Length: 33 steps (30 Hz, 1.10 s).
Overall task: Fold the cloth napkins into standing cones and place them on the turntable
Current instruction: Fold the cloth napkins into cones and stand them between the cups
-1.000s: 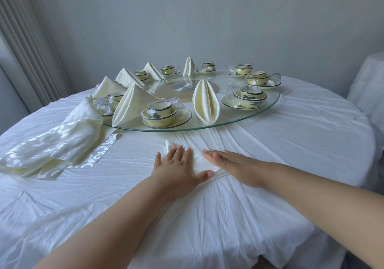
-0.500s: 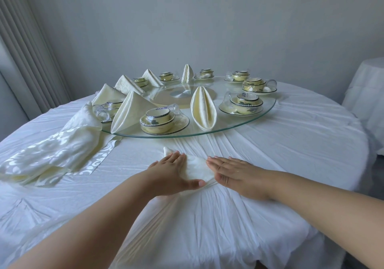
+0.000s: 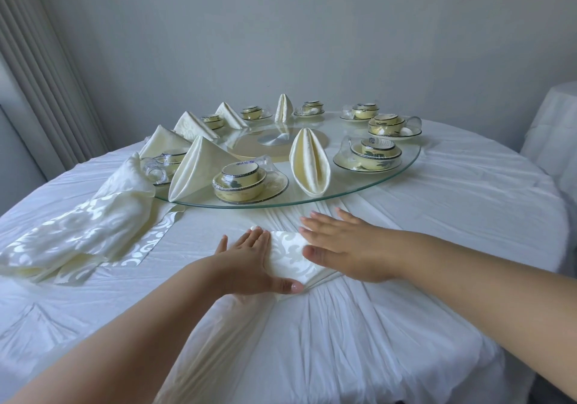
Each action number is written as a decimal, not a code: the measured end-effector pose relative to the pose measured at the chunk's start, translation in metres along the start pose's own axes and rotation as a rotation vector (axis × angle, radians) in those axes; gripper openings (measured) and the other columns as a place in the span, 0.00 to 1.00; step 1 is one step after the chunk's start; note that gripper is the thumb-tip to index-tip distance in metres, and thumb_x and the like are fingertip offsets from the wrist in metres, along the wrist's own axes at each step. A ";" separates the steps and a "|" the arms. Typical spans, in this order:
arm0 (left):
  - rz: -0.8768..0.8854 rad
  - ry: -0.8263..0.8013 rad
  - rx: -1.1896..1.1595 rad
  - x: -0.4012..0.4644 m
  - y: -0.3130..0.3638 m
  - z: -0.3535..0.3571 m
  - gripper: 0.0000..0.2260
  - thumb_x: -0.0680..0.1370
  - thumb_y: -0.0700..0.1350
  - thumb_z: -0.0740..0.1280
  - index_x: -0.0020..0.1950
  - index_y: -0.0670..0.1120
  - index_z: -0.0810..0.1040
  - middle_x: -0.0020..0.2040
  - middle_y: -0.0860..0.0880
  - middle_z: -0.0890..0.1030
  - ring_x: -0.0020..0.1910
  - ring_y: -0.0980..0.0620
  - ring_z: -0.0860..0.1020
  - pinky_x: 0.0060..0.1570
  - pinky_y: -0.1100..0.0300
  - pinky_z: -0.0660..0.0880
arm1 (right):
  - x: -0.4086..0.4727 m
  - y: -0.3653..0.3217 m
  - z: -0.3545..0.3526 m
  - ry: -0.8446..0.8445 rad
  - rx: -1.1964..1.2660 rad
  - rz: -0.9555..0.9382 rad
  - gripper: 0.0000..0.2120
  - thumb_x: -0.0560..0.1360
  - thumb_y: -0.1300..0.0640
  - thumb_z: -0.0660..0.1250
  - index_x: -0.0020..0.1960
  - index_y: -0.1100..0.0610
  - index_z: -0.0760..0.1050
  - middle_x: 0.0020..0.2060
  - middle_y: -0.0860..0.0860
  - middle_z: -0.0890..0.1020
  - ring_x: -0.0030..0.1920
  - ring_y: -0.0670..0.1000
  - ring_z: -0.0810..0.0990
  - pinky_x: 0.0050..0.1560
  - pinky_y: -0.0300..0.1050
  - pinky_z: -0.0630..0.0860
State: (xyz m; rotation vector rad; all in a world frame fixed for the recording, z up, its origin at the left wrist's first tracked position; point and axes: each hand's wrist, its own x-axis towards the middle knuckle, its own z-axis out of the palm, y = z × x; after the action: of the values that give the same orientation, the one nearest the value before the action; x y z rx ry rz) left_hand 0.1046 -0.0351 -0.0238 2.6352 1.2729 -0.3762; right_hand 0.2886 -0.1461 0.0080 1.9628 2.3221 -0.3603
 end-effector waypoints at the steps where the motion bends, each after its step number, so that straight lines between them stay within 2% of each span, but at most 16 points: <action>1: 0.003 0.010 0.000 0.000 -0.001 0.001 0.60 0.59 0.80 0.55 0.78 0.49 0.36 0.78 0.52 0.36 0.75 0.57 0.35 0.74 0.46 0.34 | 0.005 -0.005 -0.001 0.016 0.034 -0.032 0.33 0.79 0.38 0.38 0.79 0.52 0.42 0.77 0.43 0.41 0.75 0.40 0.35 0.75 0.47 0.35; 4: 0.021 0.024 -0.009 0.002 -0.003 0.005 0.58 0.61 0.80 0.55 0.78 0.49 0.36 0.78 0.52 0.36 0.75 0.57 0.35 0.74 0.46 0.34 | 0.013 -0.008 0.017 -0.046 0.133 -0.081 0.30 0.80 0.40 0.39 0.78 0.52 0.41 0.77 0.42 0.42 0.74 0.37 0.36 0.75 0.44 0.36; 6: 0.042 0.004 0.001 0.005 -0.007 0.003 0.56 0.61 0.81 0.49 0.78 0.50 0.37 0.78 0.53 0.37 0.76 0.57 0.36 0.73 0.44 0.35 | 0.011 0.001 0.030 -0.046 0.131 -0.093 0.35 0.75 0.34 0.36 0.78 0.49 0.41 0.75 0.38 0.40 0.72 0.34 0.35 0.75 0.41 0.36; 8: 0.123 0.042 0.013 0.007 -0.014 -0.005 0.45 0.66 0.78 0.40 0.78 0.55 0.41 0.79 0.54 0.43 0.77 0.56 0.39 0.73 0.41 0.39 | 0.009 0.007 0.032 -0.026 0.132 -0.101 0.40 0.69 0.31 0.33 0.78 0.47 0.41 0.73 0.35 0.39 0.72 0.32 0.34 0.74 0.37 0.34; 9: 0.175 0.129 -0.031 0.007 -0.018 -0.009 0.36 0.73 0.73 0.41 0.77 0.57 0.47 0.79 0.55 0.49 0.77 0.55 0.43 0.74 0.41 0.42 | 0.009 0.008 0.033 -0.027 0.137 -0.106 0.39 0.70 0.32 0.34 0.78 0.47 0.41 0.74 0.35 0.39 0.72 0.32 0.34 0.73 0.37 0.34; 11: 0.349 0.434 -0.162 0.007 -0.026 -0.011 0.26 0.78 0.64 0.48 0.71 0.57 0.70 0.74 0.55 0.65 0.75 0.56 0.58 0.73 0.47 0.54 | 0.012 0.008 0.032 -0.032 0.142 -0.107 0.35 0.73 0.35 0.36 0.78 0.47 0.40 0.75 0.37 0.40 0.72 0.33 0.34 0.74 0.37 0.34; 13: 0.468 0.477 -0.165 0.004 -0.029 -0.008 0.19 0.78 0.58 0.55 0.62 0.57 0.79 0.67 0.59 0.75 0.68 0.60 0.68 0.70 0.53 0.61 | 0.013 0.008 0.031 -0.044 0.158 -0.100 0.34 0.75 0.36 0.37 0.78 0.48 0.41 0.76 0.38 0.40 0.72 0.33 0.35 0.74 0.38 0.35; 15: 0.425 0.345 -0.210 0.005 -0.032 0.001 0.16 0.77 0.54 0.58 0.62 0.58 0.79 0.63 0.61 0.77 0.63 0.61 0.72 0.69 0.58 0.62 | 0.014 0.010 0.031 -0.031 0.170 -0.113 0.38 0.72 0.32 0.37 0.78 0.48 0.43 0.76 0.39 0.42 0.72 0.33 0.36 0.74 0.38 0.35; 17: 0.360 0.306 -0.371 0.009 -0.035 0.003 0.13 0.77 0.51 0.62 0.59 0.60 0.80 0.60 0.60 0.79 0.60 0.59 0.75 0.66 0.59 0.66 | 0.016 0.007 0.028 0.050 0.153 -0.126 0.44 0.69 0.26 0.40 0.78 0.49 0.49 0.77 0.42 0.50 0.74 0.35 0.43 0.73 0.36 0.38; 18: 0.329 0.292 -0.458 0.010 -0.036 0.002 0.11 0.78 0.48 0.64 0.55 0.62 0.81 0.59 0.61 0.80 0.59 0.60 0.76 0.65 0.59 0.68 | 0.017 0.004 0.026 0.140 0.132 -0.139 0.42 0.70 0.27 0.47 0.77 0.49 0.56 0.76 0.43 0.58 0.74 0.38 0.52 0.73 0.35 0.44; 20: 0.285 0.274 -0.579 0.011 -0.036 -0.001 0.15 0.78 0.42 0.65 0.50 0.64 0.82 0.56 0.62 0.81 0.57 0.62 0.77 0.66 0.58 0.69 | 0.020 -0.004 0.026 0.379 0.082 -0.202 0.30 0.71 0.35 0.66 0.69 0.48 0.70 0.64 0.43 0.72 0.65 0.43 0.67 0.66 0.36 0.58; 22: 0.276 0.249 -0.629 0.010 -0.035 -0.003 0.16 0.78 0.40 0.64 0.48 0.62 0.83 0.54 0.61 0.82 0.58 0.62 0.77 0.67 0.58 0.68 | 0.026 -0.013 0.029 0.464 0.049 -0.253 0.23 0.69 0.40 0.72 0.61 0.48 0.76 0.54 0.44 0.75 0.56 0.44 0.71 0.57 0.37 0.64; 25: 0.293 0.230 -0.659 0.006 -0.032 -0.006 0.19 0.78 0.42 0.63 0.43 0.67 0.82 0.53 0.64 0.81 0.59 0.63 0.75 0.68 0.61 0.66 | 0.032 -0.020 0.037 0.559 -0.001 -0.311 0.14 0.72 0.43 0.67 0.50 0.52 0.79 0.44 0.47 0.79 0.47 0.49 0.76 0.45 0.39 0.70; 27: 0.307 0.229 -0.655 0.002 -0.032 -0.007 0.13 0.72 0.49 0.62 0.45 0.66 0.82 0.54 0.65 0.81 0.59 0.63 0.75 0.66 0.63 0.66 | 0.035 -0.019 0.038 0.673 0.008 -0.317 0.15 0.72 0.44 0.61 0.43 0.54 0.79 0.38 0.48 0.78 0.39 0.51 0.77 0.36 0.42 0.74; 30: 0.363 0.177 -0.616 0.005 -0.037 -0.010 0.25 0.60 0.54 0.60 0.55 0.57 0.80 0.55 0.57 0.81 0.58 0.59 0.76 0.60 0.64 0.69 | 0.035 -0.016 0.024 0.661 0.254 -0.179 0.14 0.75 0.46 0.61 0.40 0.55 0.76 0.37 0.50 0.77 0.39 0.51 0.75 0.39 0.47 0.72; 33: 0.350 0.271 -0.442 0.010 -0.034 -0.012 0.16 0.66 0.46 0.68 0.54 0.56 0.78 0.49 0.59 0.80 0.51 0.60 0.77 0.53 0.64 0.71 | 0.040 -0.010 0.009 0.672 0.489 -0.064 0.16 0.77 0.51 0.65 0.32 0.51 0.68 0.29 0.46 0.70 0.32 0.47 0.69 0.35 0.46 0.65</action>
State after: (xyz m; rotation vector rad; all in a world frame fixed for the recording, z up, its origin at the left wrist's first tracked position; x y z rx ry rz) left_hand 0.0854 -0.0029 -0.0179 2.4962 0.8056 0.2929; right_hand 0.2710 -0.1115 -0.0079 2.5519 2.9202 -0.3322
